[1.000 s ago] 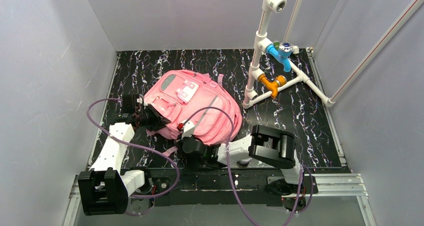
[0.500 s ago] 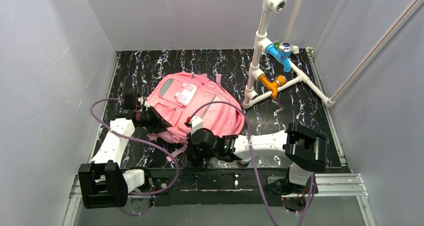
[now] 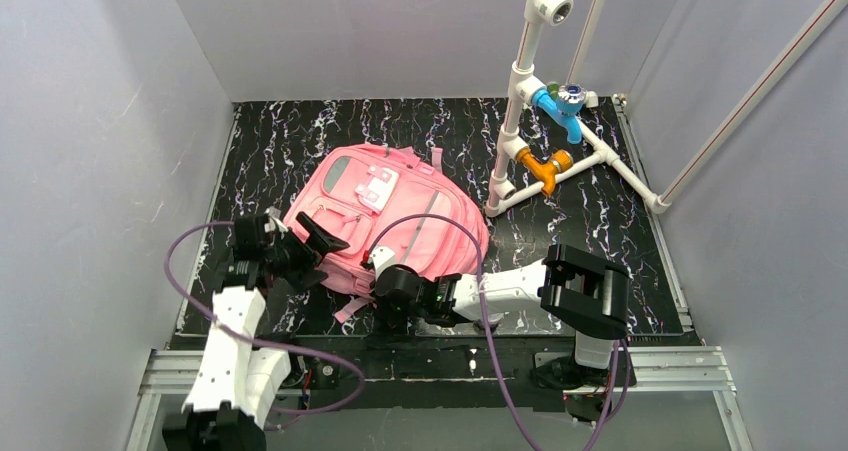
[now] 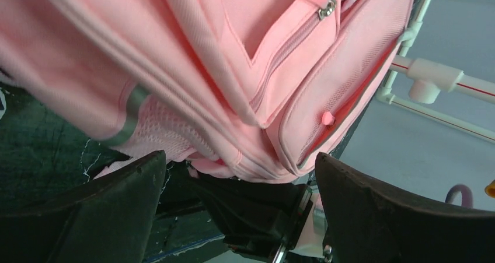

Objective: Pack the student bag
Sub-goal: Zip the student bag at the center of the board.

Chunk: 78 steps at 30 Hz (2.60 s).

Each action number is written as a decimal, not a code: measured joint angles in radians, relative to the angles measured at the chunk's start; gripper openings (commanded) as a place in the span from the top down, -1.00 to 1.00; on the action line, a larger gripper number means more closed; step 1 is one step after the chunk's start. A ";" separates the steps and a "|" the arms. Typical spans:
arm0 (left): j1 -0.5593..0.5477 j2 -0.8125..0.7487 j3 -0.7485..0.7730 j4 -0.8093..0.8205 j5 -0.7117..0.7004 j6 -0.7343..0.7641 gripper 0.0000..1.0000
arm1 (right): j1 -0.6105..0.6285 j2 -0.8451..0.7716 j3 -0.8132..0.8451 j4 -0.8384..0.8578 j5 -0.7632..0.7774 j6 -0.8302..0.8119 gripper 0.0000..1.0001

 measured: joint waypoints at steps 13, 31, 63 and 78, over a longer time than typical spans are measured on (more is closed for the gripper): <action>0.001 -0.305 -0.267 0.014 -0.019 -0.212 0.26 | 0.016 -0.016 -0.006 0.003 0.022 0.045 0.97; -0.001 -0.234 -0.420 0.229 -0.103 -0.397 1.00 | 0.025 -0.026 0.035 -0.082 0.042 0.089 0.97; -0.264 -0.055 0.023 -0.024 -0.446 0.103 -0.02 | 0.076 -0.294 -0.081 -0.304 0.102 -0.095 0.97; -0.393 -0.235 0.037 -0.040 -0.324 -0.111 -0.52 | 0.005 -0.447 -0.143 -0.324 0.050 -0.098 0.97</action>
